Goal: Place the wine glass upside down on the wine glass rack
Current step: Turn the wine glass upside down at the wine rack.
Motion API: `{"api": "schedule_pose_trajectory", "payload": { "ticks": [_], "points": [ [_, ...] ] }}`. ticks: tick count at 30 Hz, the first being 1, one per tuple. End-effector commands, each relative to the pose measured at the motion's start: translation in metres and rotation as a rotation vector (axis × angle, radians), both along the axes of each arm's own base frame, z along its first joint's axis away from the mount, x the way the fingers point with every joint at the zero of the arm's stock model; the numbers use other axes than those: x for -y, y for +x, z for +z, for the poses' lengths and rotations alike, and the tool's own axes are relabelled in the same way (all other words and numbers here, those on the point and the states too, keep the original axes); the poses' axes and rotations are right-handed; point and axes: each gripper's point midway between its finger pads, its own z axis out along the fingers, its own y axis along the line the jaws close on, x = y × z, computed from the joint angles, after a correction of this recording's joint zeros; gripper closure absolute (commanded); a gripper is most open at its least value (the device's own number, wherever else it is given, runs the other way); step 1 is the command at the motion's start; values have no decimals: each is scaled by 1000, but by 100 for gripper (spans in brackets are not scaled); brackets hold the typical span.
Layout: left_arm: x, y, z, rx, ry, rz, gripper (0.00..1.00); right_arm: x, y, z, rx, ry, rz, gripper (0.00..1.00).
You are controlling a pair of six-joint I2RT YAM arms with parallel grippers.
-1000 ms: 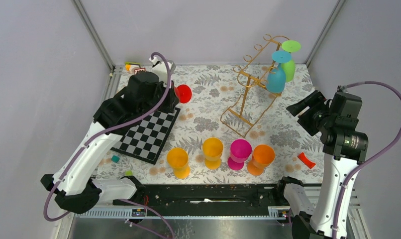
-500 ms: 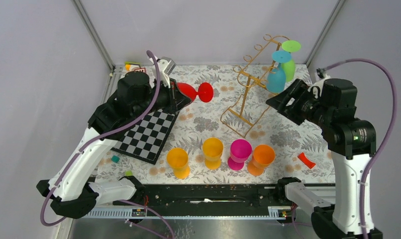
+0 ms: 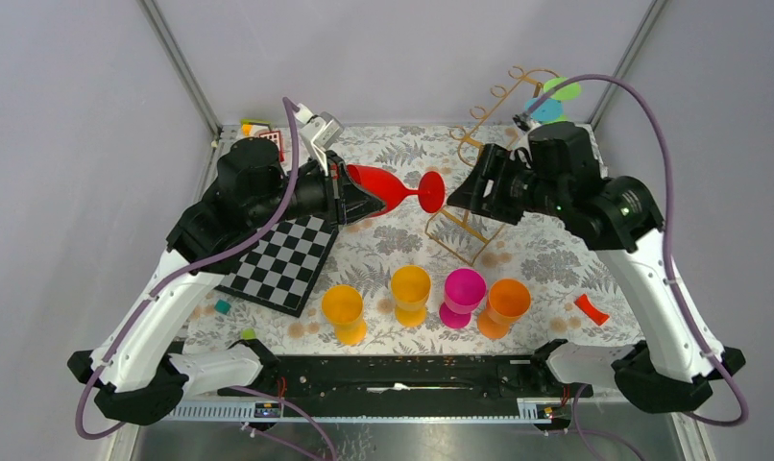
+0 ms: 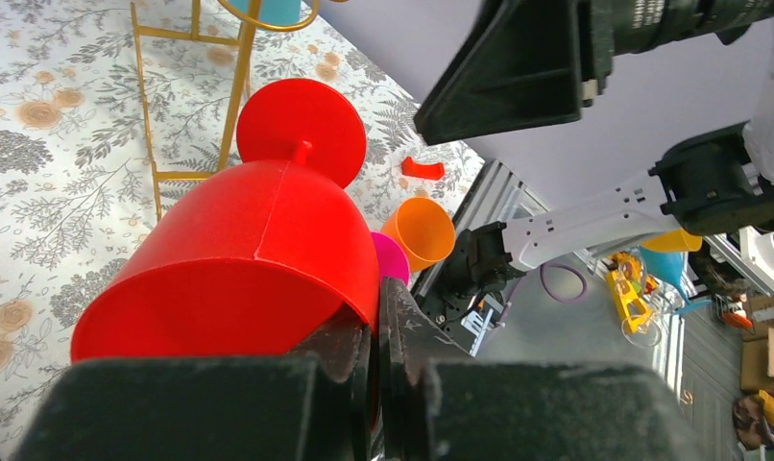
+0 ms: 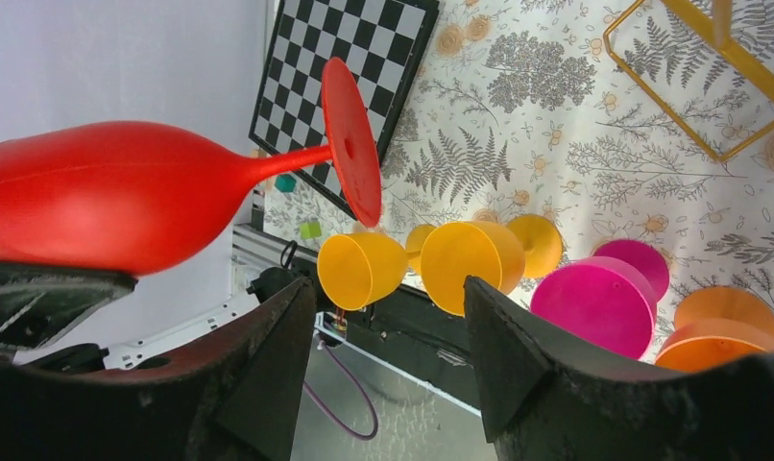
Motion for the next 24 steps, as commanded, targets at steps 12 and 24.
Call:
{"api": "schedule_pose_trajectory", "payload": {
  "ticks": [12, 24],
  "points": [
    [0, -12, 25, 65, -81, -49, 100, -49, 34, 12, 82, -23, 86, 53],
    [-6, -9, 22, 84, -67, -13, 100, -60, 35, 8, 73, 0, 114, 80]
  ]
}}
